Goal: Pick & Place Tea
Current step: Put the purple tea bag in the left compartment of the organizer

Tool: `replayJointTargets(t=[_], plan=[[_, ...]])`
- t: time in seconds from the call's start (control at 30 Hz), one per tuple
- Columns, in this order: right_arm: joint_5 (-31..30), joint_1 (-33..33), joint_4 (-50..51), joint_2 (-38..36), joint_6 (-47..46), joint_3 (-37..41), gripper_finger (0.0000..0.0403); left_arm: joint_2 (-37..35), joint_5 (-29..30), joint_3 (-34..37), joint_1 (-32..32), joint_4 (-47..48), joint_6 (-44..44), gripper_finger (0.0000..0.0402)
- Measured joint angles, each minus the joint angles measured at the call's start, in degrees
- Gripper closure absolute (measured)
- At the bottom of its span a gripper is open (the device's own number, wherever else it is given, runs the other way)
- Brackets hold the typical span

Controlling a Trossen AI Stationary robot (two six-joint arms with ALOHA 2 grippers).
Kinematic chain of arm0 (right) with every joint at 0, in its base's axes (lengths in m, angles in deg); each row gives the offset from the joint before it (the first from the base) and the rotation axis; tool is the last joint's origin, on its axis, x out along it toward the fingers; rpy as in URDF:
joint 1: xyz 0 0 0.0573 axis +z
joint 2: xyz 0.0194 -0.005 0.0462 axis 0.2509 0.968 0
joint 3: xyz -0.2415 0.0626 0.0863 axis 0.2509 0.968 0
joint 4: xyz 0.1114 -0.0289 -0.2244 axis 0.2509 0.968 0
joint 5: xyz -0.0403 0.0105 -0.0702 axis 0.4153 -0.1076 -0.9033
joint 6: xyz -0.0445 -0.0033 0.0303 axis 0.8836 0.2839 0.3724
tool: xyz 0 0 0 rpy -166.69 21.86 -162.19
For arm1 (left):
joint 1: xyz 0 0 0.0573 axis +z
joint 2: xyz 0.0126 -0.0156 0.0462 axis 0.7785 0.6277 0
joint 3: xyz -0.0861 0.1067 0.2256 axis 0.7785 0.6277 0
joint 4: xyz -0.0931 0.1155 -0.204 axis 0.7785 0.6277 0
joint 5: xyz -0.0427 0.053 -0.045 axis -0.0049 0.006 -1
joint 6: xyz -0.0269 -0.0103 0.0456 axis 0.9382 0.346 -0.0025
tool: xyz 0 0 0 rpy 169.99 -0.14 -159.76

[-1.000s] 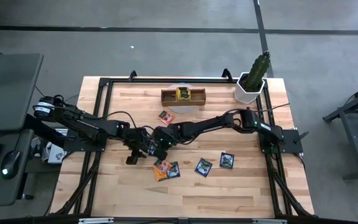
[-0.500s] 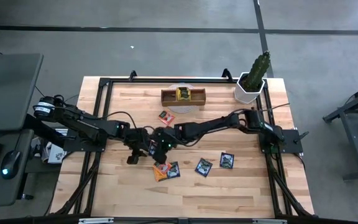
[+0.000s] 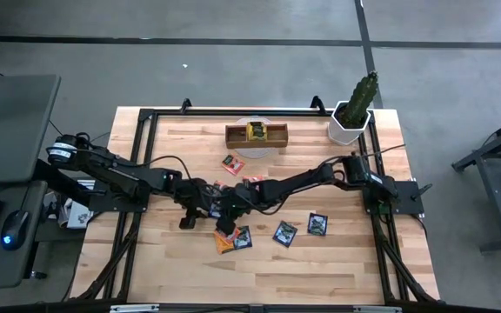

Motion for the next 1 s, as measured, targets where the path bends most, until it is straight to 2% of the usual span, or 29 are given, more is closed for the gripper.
replayJointTargets(t=[0.33, 1.0], plan=[[-0.75, 0.45, -4.16, 0.13, -0.93, 3.83, 0.0403, -0.02, 0.09, -0.02, 0.00, -1.42, -0.36, 0.0280], [-2.21, 0.53, -8.10, 1.86, -0.36, 3.77, 0.0403, -0.07, 0.98, -0.02, 0.02, 0.57, -0.23, 0.0280]])
